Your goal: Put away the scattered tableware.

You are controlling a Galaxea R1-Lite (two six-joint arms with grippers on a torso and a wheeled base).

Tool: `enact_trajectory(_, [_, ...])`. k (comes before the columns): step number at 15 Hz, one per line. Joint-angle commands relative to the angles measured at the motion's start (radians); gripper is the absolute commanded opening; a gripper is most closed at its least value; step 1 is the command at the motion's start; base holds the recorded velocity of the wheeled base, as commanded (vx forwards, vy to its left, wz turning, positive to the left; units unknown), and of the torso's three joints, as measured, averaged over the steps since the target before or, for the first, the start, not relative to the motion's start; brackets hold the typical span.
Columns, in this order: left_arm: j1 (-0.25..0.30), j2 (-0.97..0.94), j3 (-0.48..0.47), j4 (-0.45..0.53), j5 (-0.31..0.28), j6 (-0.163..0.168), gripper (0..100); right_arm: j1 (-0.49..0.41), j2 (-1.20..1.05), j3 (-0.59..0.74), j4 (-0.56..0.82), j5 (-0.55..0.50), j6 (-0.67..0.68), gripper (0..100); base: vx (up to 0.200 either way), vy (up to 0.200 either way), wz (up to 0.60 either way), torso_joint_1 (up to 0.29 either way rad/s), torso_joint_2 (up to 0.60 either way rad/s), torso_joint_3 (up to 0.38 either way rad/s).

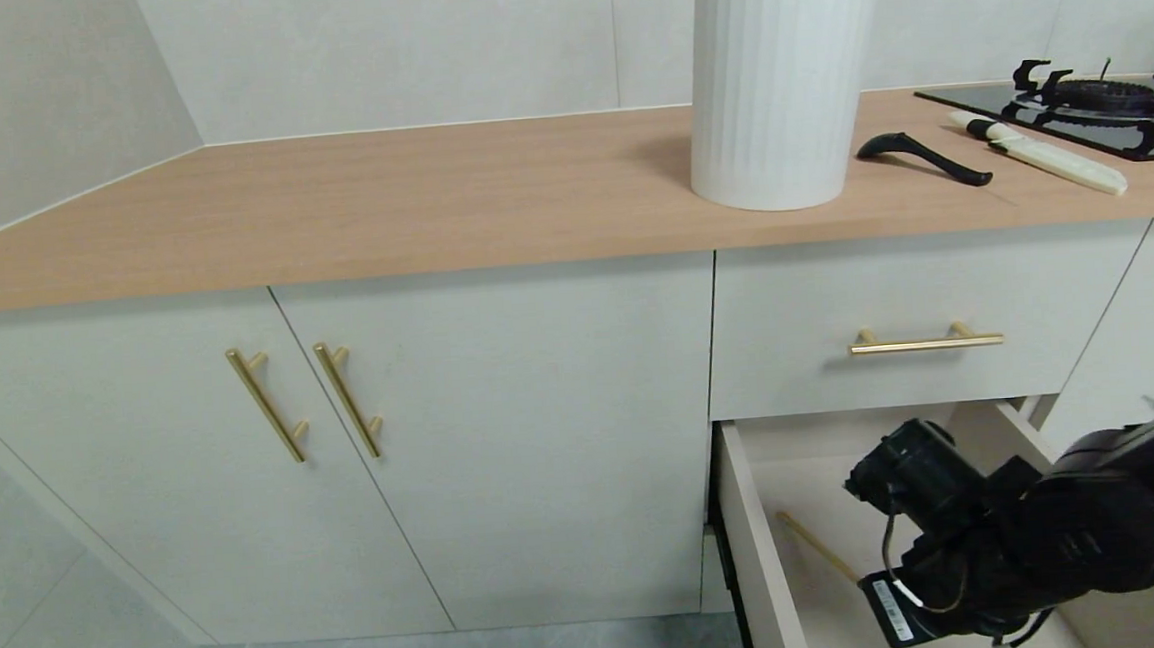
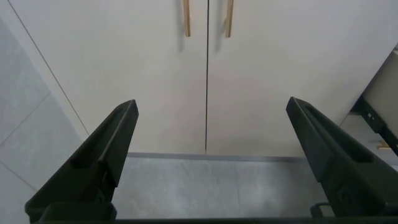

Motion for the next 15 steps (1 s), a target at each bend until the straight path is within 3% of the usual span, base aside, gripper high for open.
enact_trajectory(1, [0.000, 0.001, 0.000, 0.000, 0.000, -0.001, 100, -0.003, 0.205, -0.022, -0.094, -0.007, 0.054, 0, 0.000, 0.000, 0.00, 0.000, 0.00, 0.000])
enact_trajectory(3, [0.000, 0.001, 0.000, 0.000, 0.000, -0.001, 100, -0.003, 0.281, -0.018, -0.172, -0.013, 0.061, 0, 0.000, 0.000, 0.00, 0.000, 0.00, 0.000])
enact_trajectory(5, [0.000, 0.001, 0.000, 0.000, 0.000, -0.001, 100, -0.003, 0.328, -0.015, -0.217, -0.085, 0.063, 0, 0.000, 0.000, 0.00, 0.000, 0.00, 0.000])
enact_trajectory(10, [0.000, 0.001, 0.000, 0.000, 0.000, -0.001, 100, -0.005, 0.343, -0.008, -0.255, -0.104, 0.063, 0, 0.000, 0.000, 0.00, 0.000, 0.00, 0.000])
enact_trajectory(11, [0.000, 0.001, 0.000, 0.000, 0.002, -0.001, 100, -0.005, 0.343, -0.008, -0.257, -0.105, 0.063, 100, 0.000, 0.000, 0.00, 0.000, 0.00, 0.000])
enact_trajectory(15, [0.000, 0.001, 0.000, 0.000, 0.000, -0.001, 100, -0.005, 0.323, -0.003, -0.257, -0.107, 0.063, 100, 0.000, 0.000, 0.00, 0.000, 0.00, 0.000])
